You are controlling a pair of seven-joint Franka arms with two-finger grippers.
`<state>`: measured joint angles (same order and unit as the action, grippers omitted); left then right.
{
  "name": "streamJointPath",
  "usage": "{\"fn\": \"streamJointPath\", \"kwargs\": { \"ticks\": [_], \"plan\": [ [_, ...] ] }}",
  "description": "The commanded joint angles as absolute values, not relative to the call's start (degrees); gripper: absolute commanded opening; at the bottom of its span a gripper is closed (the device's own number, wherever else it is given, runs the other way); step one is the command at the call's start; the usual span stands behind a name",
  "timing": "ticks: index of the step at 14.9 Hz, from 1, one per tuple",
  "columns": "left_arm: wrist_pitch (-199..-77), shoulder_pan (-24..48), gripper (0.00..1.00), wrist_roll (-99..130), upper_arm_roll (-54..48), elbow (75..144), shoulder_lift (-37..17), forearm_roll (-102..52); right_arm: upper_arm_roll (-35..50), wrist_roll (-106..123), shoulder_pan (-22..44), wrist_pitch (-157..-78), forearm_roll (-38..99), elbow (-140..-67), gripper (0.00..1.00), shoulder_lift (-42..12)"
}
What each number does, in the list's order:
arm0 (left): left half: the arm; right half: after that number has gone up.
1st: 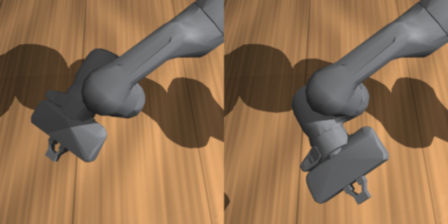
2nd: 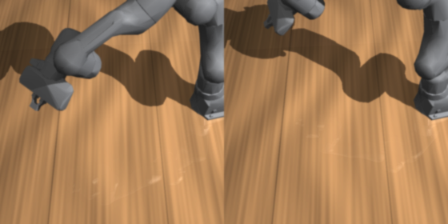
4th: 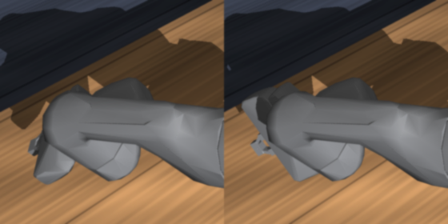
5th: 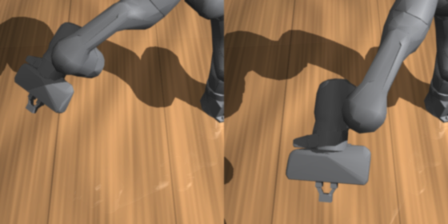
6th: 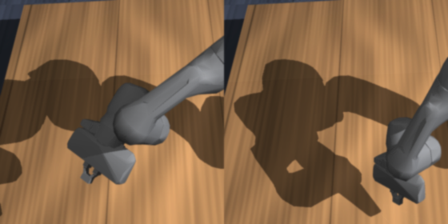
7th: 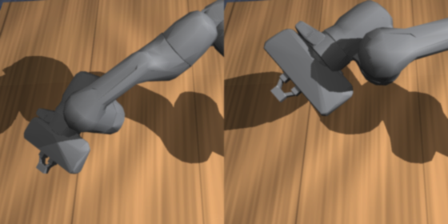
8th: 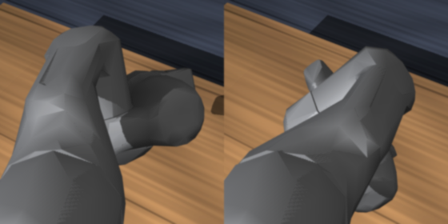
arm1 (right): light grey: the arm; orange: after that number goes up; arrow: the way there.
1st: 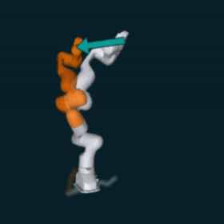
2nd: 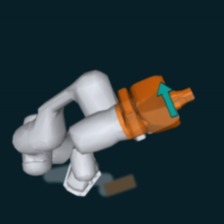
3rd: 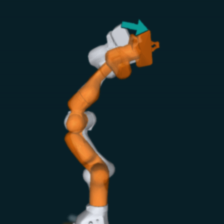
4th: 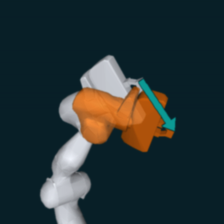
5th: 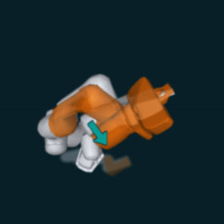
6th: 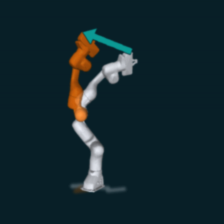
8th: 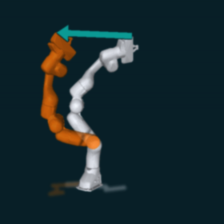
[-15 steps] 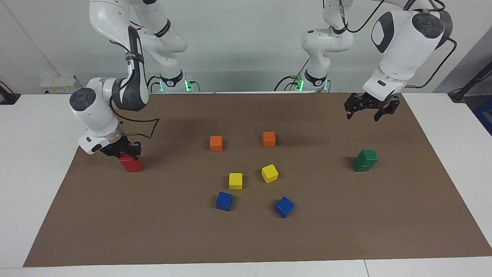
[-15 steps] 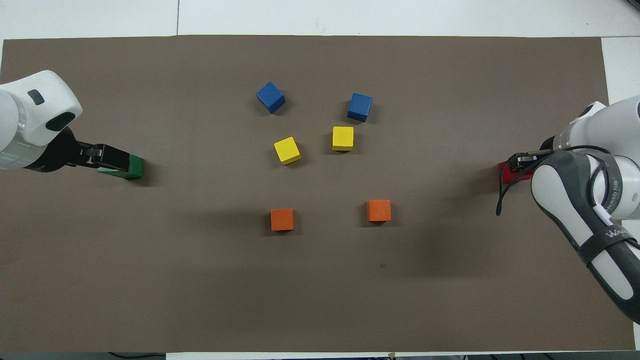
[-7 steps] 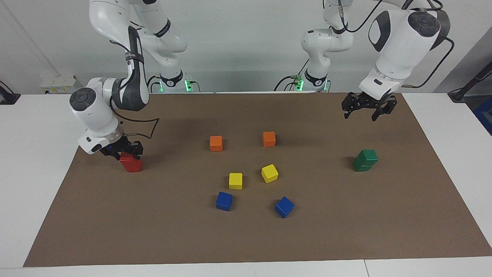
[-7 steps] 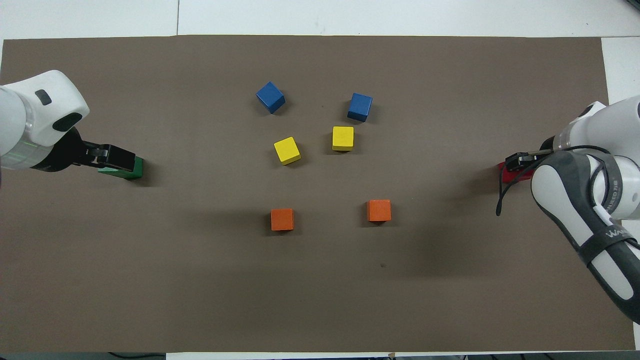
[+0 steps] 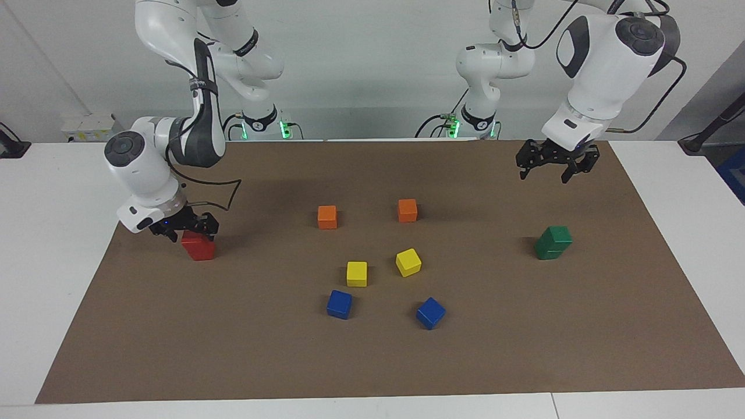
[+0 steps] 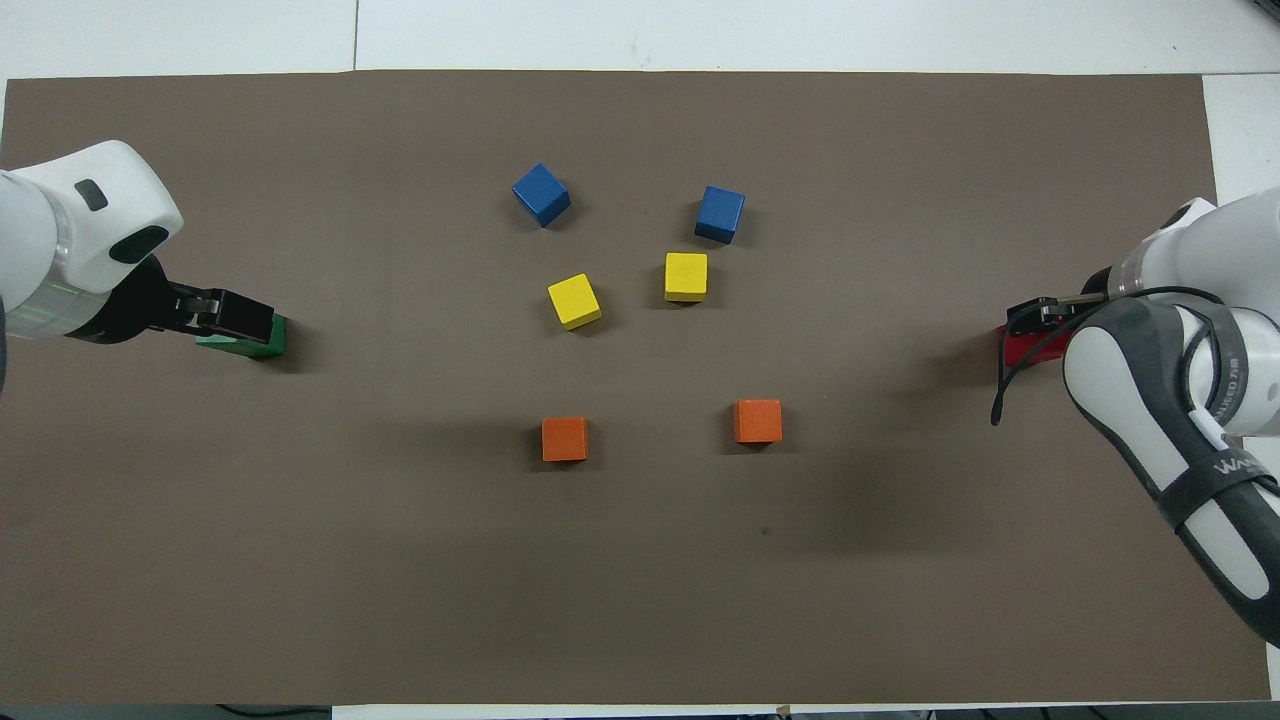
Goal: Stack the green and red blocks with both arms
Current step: 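Release the red block and lift the right gripper away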
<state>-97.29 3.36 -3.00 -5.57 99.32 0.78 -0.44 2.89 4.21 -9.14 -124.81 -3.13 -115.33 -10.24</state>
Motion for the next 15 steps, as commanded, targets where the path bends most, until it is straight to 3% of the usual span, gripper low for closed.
{"fn": "streamJointPath", "kwargs": {
  "ticks": [1, 5, 12, 15],
  "plan": [
    [-97.38, 3.69, 1.00, -2.72, -5.36, 98.61, 0.70, -0.88, 3.69, 1.24, -8.79, -121.75, -1.85, -111.64, 1.00, -9.76],
    [-97.38, 2.73, 1.00, -2.72, -5.36, 98.61, 0.70, -0.88, 4.13, 0.26, -7.03, -115.32, -1.32, -104.78, 1.00, -8.62],
    [-97.38, 1.49, 1.00, -2.72, -5.45, 98.35, 0.70, -0.88, 4.83, 3.50, -7.03, -99.34, -1.05, -102.39, 1.00, 5.34],
    [-97.30, 2.20, 1.00, -2.72, -5.36, 98.61, 0.79, -0.88, 5.89, 3.96, -7.12, -97.22, -0.97, -99.86, 1.00, 6.68]
  ]
}}
